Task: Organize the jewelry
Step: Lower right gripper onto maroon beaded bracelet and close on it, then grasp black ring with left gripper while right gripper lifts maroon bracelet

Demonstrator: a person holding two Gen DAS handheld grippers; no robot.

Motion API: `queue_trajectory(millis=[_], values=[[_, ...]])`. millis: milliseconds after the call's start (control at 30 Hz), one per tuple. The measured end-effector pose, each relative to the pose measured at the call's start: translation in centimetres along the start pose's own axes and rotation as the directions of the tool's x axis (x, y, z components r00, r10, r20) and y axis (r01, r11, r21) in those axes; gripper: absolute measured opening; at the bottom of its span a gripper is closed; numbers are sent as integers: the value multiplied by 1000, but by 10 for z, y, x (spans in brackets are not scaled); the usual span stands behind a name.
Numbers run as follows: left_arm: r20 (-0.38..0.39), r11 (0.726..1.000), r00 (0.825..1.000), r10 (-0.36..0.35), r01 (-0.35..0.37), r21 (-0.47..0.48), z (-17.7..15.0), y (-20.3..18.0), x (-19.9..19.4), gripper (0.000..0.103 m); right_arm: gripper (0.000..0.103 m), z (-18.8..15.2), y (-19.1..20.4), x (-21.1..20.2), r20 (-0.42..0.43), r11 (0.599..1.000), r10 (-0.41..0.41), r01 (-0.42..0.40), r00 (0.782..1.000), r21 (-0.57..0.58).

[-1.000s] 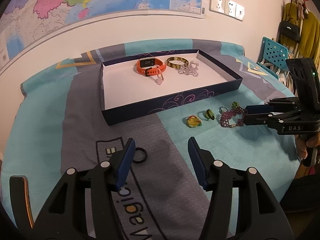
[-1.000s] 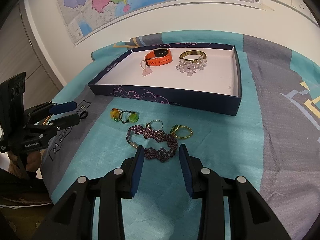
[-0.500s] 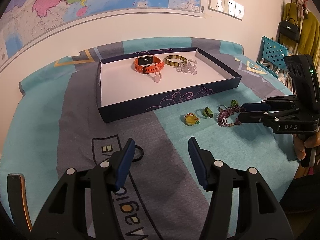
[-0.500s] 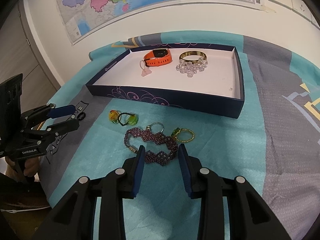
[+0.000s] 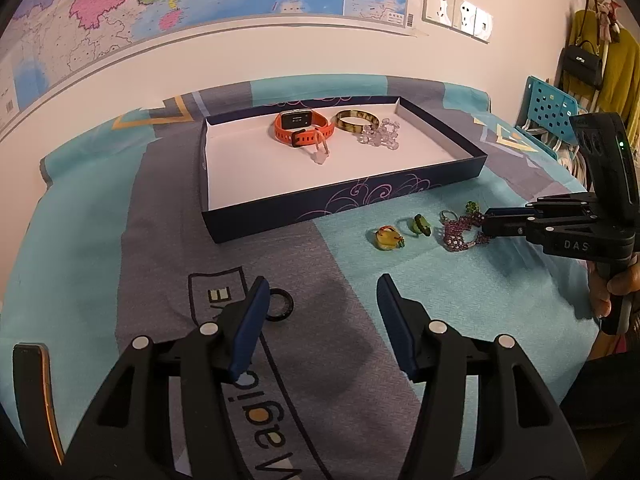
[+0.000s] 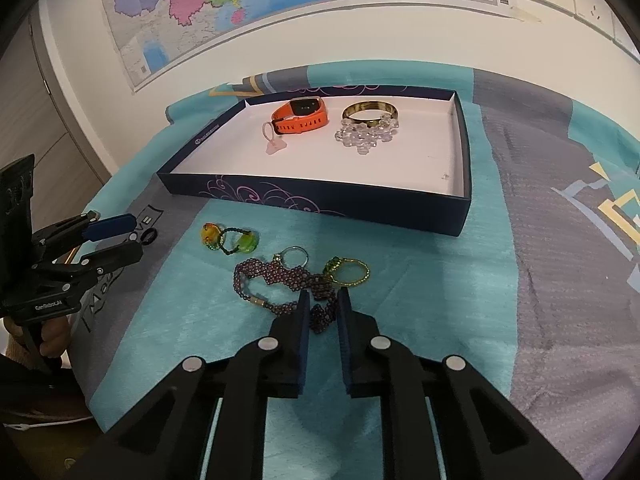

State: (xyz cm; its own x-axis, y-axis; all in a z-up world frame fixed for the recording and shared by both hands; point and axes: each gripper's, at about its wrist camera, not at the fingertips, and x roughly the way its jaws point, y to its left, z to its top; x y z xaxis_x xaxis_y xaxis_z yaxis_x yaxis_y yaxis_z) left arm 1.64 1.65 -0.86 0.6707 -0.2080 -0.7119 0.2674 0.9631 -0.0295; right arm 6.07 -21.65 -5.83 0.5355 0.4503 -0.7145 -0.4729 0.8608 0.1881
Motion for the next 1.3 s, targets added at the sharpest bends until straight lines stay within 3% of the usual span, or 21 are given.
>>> queue_trajectory(millis=[133, 867, 1067, 1133, 1300], values=[[0, 1000, 1000, 0, 0, 2, 0, -1, 0, 55, 6, -1, 0, -1, 3, 1000, -2, 2, 1000, -5], [-15, 1000, 1000, 20, -20, -19, -3, 8, 1, 55, 6, -6, -4, -11, 5, 1000, 28, -28, 1000, 11], [-24, 1000, 1000, 20, -20, -7, -2, 5, 4, 55, 13, -6, -3, -8, 0, 1000, 23, -23, 1000, 8], [-31, 1000, 999, 26, -26, -14, -2, 7, 6, 55, 21, -5, -2, -7, -2, 1000, 22, -22, 1000, 7], [-50, 999, 998, 46, -47, -24, -2, 12, 9, 55, 21, -4, 1, -3, -3, 1000, 10, -11, 1000, -13]])
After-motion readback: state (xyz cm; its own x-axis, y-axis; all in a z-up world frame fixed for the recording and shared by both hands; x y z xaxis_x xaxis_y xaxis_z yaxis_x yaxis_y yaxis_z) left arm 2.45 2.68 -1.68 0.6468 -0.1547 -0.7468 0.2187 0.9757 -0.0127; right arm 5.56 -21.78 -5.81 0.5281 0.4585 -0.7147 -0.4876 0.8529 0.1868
